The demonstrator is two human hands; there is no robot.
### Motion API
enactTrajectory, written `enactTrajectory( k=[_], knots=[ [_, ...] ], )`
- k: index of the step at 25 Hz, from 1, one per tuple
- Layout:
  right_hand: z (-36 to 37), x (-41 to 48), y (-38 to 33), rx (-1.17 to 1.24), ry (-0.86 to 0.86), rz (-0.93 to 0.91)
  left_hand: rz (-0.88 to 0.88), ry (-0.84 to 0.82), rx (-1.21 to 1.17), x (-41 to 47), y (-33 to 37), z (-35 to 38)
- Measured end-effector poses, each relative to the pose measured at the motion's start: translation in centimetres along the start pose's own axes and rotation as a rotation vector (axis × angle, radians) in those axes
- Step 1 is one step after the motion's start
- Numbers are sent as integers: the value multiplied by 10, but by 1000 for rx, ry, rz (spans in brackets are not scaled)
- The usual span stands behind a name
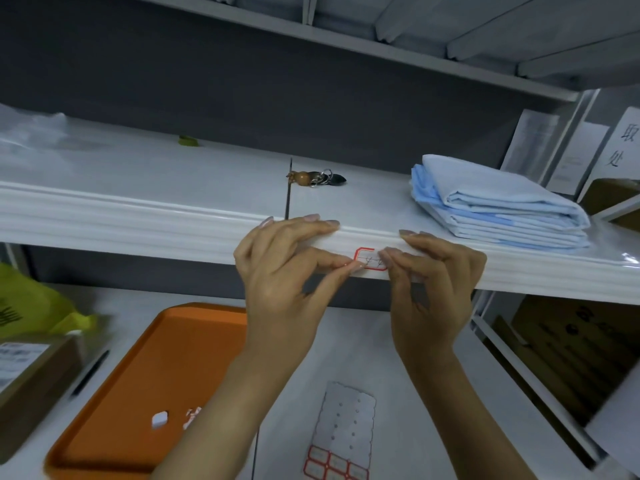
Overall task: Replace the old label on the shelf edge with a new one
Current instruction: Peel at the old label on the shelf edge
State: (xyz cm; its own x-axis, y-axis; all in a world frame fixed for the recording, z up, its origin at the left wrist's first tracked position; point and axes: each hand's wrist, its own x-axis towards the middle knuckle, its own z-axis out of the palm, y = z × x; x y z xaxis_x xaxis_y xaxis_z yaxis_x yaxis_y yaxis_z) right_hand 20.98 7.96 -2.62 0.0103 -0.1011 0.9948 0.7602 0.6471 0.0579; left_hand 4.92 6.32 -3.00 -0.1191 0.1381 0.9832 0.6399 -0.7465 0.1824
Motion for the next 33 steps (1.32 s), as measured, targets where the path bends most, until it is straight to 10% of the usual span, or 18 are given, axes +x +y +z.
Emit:
enactTrajectory(
  k=[33],
  knots=[
    [-3,-3,-7,-2,-35,50,-122,19,170,1,13,6]
  ],
)
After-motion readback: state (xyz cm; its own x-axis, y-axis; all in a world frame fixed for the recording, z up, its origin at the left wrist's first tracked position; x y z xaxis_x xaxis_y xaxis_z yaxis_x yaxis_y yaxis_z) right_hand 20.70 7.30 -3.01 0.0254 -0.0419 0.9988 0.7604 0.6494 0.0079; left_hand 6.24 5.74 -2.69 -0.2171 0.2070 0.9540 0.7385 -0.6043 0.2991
